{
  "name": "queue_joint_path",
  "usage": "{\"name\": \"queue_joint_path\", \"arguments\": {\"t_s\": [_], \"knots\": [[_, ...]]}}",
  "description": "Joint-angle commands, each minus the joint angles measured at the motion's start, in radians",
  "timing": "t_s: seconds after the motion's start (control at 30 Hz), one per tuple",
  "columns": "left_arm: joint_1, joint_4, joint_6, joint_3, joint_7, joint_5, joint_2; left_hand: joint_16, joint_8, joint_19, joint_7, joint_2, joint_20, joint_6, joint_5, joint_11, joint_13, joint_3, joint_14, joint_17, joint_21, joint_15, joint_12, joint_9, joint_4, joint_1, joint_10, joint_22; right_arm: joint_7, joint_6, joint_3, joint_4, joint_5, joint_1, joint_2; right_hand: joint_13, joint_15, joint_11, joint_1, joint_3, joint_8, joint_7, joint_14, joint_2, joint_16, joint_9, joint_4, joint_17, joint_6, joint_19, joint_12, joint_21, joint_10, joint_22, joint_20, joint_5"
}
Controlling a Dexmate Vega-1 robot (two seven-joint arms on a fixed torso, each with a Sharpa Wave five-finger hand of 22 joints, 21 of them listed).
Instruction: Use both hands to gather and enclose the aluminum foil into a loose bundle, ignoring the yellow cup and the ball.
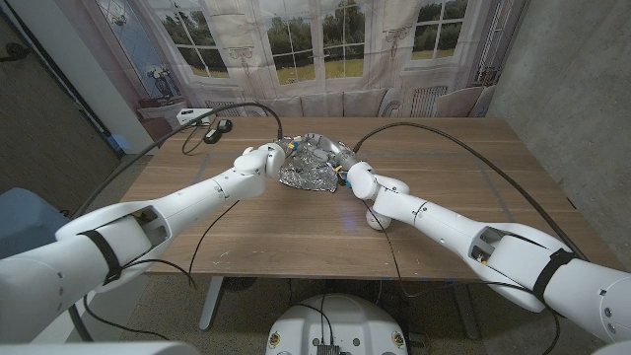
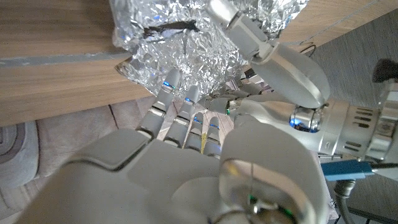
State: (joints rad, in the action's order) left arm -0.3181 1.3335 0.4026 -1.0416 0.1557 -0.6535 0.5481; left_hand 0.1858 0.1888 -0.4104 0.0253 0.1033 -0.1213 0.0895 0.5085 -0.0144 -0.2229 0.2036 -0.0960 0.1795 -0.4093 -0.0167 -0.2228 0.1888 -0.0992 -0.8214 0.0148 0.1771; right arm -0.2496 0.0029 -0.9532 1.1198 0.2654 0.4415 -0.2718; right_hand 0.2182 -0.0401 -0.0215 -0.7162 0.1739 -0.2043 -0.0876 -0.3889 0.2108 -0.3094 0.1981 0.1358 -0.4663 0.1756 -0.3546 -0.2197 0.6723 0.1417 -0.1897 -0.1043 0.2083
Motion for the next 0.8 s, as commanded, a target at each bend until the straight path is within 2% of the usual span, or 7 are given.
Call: {"name": "queue_joint_path", "arguments": {"t_s": [0.03,0.1,0.13,0.3,0.5,0.6,0.8], "knots": [[-0.061,0.043,-0.046,0.094,-0.130,0.065,0.030,-0.003,0.000,0.073,0.035,-0.050,-0.092,0.032,0.035,-0.017,0.002,0.069,0.035,0.003,0.063,-0.018,0.002,0.001,-0.066,0.117,0.018,0.001,-0.016,0.054,0.025,-0.029,-0.036,0.007,0.010,0.003,-0.002,0.007,0.033,0.007,0.001,0.004,0.019,-0.008,0.010,0.004,0.024,-0.003,-0.001,0.024,-0.001,-0.012,0.006,-0.002,-0.014,-0.009],[-0.079,0.052,-0.067,0.116,-0.162,0.088,0.036,-0.007,0.000,0.088,0.043,-0.056,-0.094,0.035,0.034,-0.023,0.003,0.080,0.052,0.003,0.077,-0.029,0.006,0.000,-0.070,0.137,0.029,0.000,-0.019,0.064,0.027,-0.031,-0.039,0.008,0.009,0.003,-0.003,0.006,0.044,0.008,0.002,0.003,0.023,-0.010,0.012,0.004,0.029,-0.003,-0.002,0.031,0.000,-0.015,0.006,-0.001,-0.015,-0.010],[-0.088,0.054,-0.087,0.133,-0.172,0.113,0.039,-0.007,-0.001,0.106,0.064,-0.062,-0.095,0.041,0.031,-0.034,0.004,0.089,0.061,0.003,0.091,-0.023,0.008,0.000,-0.072,0.156,0.037,-0.001,-0.019,0.061,0.028,-0.028,-0.038,0.008,0.008,0.003,-0.003,0.007,0.048,0.008,0.002,0.003,0.026,-0.010,0.013,0.004,0.031,-0.003,-0.002,0.033,0.000,-0.016,0.005,-0.001,-0.016,-0.011],[-0.110,0.046,-0.169,0.187,-0.184,0.210,0.049,-0.007,-0.003,0.125,0.076,-0.096,-0.094,0.049,0.025,-0.032,0.006,0.083,0.074,0.002,0.111,-0.029,0.013,-0.001,-0.068,0.160,0.054,-0.001,-0.045,0.076,0.038,-0.030,-0.041,0.014,0.009,0.003,-0.001,0.007,0.065,0.011,0.004,0.004,0.031,-0.012,0.016,0.003,0.036,-0.003,-0.006,0.036,0.002,-0.018,0.004,0.001,-0.022,-0.014],[-0.163,-0.016,-0.370,0.298,-0.252,0.411,0.037,-0.004,0.000,0.147,0.100,-0.148,-0.095,0.058,0.008,-0.031,0.009,0.075,0.085,0.001,0.136,-0.044,0.011,-0.003,-0.069,0.174,0.059,0.000,-0.121,0.156,0.072,-0.065,-0.067,0.033,0.021,0.002,0.001,0.014,0.096,0.019,0.000,0.006,0.045,-0.012,0.022,0.002,0.040,-0.003,0.007,0.059,-0.001,-0.030,0.017,0.003,-0.028,-0.016],[-0.188,-0.052,-0.471,0.344,-0.287,0.496,0.023,-0.003,0.011,0.160,0.114,-0.185,-0.094,0.025,-0.008,-0.030,0.011,0.068,0.087,0.001,0.151,-0.043,0.006,-0.004,-0.070,0.189,0.049,0.001,-0.118,0.222,0.090,-0.094,-0.100,0.034,0.023,0.001,0.004,0.017,0.121,0.035,-0.005,0.004,0.074,-0.010,0.037,0.001,0.039,0.003,0.029,0.078,-0.006,-0.042,0.038,0.006,0.000,-0.016],[-0.215,-0.120,-0.622,0.404,-0.282,0.643,-0.010,-0.003,0.014,0.196,0.143,-0.234,-0.092,-0.005,-0.034,-0.038,0.016,0.056,0.090,-0.001,0.178,-0.048,0.004,-0.006,-0.067,0.202,0.039,0.001,0.004,0.398,0.134,-0.207,-0.225,0.008,0.037,-0.002,0.008,0.034,0.148,0.064,-0.006,0.013,0.143,-0.021,0.078,-0.001,0.029,0.027,0.054,0.123,-0.002,-0.071,0.051,0.010,0.066,-0.015]]}}
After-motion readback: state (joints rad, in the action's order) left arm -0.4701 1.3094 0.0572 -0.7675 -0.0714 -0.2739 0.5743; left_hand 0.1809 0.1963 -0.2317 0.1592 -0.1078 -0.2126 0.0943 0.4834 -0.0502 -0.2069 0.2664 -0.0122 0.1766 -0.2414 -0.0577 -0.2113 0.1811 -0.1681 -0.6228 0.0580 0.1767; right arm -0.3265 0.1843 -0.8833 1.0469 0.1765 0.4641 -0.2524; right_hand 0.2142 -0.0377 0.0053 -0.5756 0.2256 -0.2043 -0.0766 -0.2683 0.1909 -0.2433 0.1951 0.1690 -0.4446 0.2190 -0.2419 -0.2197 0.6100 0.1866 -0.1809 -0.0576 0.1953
